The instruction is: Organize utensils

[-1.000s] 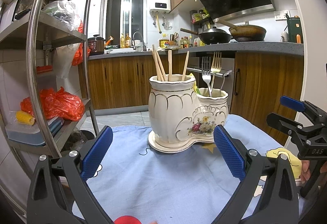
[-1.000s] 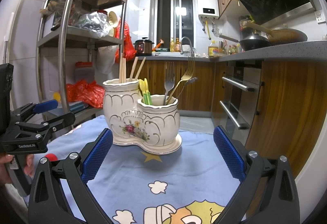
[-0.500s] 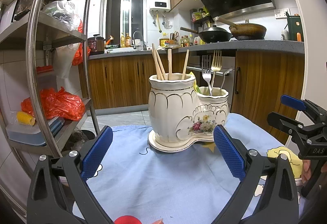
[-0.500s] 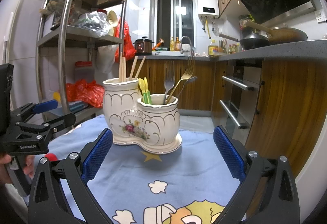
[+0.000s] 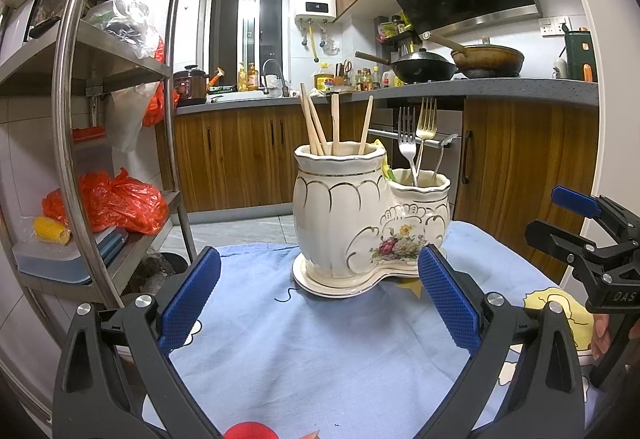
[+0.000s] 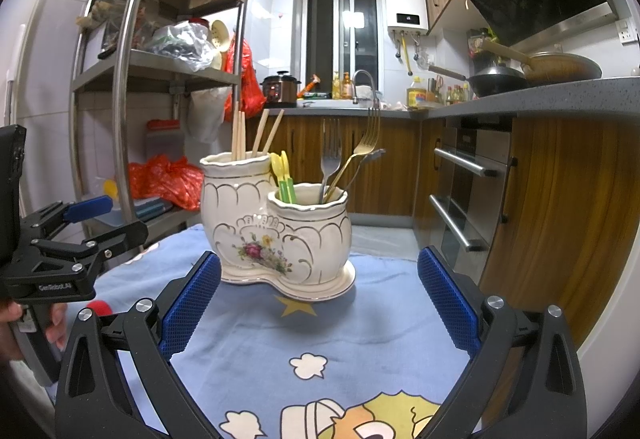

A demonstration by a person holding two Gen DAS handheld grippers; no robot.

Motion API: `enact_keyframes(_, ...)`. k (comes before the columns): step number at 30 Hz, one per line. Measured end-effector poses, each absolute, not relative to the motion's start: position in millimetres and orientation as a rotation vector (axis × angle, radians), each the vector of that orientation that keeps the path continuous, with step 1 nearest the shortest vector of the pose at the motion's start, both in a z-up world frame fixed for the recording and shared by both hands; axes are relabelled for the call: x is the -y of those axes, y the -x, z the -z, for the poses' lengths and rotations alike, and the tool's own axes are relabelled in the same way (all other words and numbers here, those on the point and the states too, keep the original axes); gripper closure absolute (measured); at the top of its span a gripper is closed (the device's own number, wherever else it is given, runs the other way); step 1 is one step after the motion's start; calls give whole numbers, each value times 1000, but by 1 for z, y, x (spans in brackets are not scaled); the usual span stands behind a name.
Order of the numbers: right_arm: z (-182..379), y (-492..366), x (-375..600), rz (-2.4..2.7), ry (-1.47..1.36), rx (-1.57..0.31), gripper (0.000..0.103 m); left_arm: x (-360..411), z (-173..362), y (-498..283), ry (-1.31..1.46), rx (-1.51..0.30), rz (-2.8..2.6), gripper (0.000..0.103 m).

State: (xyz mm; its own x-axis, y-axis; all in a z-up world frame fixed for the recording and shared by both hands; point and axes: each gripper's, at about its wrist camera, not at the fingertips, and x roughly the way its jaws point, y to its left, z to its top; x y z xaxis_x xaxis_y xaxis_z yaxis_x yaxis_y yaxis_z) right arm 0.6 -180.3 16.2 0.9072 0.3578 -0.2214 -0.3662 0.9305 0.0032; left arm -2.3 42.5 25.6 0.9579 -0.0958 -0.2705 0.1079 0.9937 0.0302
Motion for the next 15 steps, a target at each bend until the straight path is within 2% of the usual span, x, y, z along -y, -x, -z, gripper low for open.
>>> enact_keyframes(15,-15,-1,181,-371,38,-224,5,-43,-25,-1,-46,-286,85,6)
